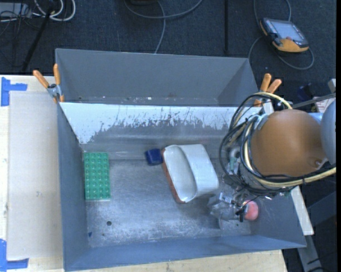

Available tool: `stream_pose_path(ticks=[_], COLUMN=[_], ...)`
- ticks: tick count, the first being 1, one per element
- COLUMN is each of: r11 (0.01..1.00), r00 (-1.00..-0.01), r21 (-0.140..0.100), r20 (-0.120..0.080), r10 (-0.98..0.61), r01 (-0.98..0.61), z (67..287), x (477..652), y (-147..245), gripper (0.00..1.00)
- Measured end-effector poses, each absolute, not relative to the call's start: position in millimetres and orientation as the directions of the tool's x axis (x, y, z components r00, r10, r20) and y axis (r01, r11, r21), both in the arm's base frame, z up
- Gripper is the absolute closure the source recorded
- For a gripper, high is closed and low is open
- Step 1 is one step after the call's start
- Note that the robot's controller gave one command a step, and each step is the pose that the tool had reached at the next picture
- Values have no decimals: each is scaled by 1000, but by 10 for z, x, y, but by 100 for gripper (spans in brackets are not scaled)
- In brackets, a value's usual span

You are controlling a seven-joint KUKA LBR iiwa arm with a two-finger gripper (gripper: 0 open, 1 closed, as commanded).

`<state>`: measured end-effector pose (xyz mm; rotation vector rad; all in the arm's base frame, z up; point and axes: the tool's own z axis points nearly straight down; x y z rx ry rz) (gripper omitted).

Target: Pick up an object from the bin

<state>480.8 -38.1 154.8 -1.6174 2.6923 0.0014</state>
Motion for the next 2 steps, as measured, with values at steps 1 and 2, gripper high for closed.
stream_pose_path(ticks=[1, 2], r11=[473, 476], r00=[-473, -476], r21=[1, 1], r20=[-1, -1], r10=[-881, -879], r01=[-881, -879], z=[1604, 1642], x=[4813, 4817], y=[-371, -365], gripper=[100, 100])
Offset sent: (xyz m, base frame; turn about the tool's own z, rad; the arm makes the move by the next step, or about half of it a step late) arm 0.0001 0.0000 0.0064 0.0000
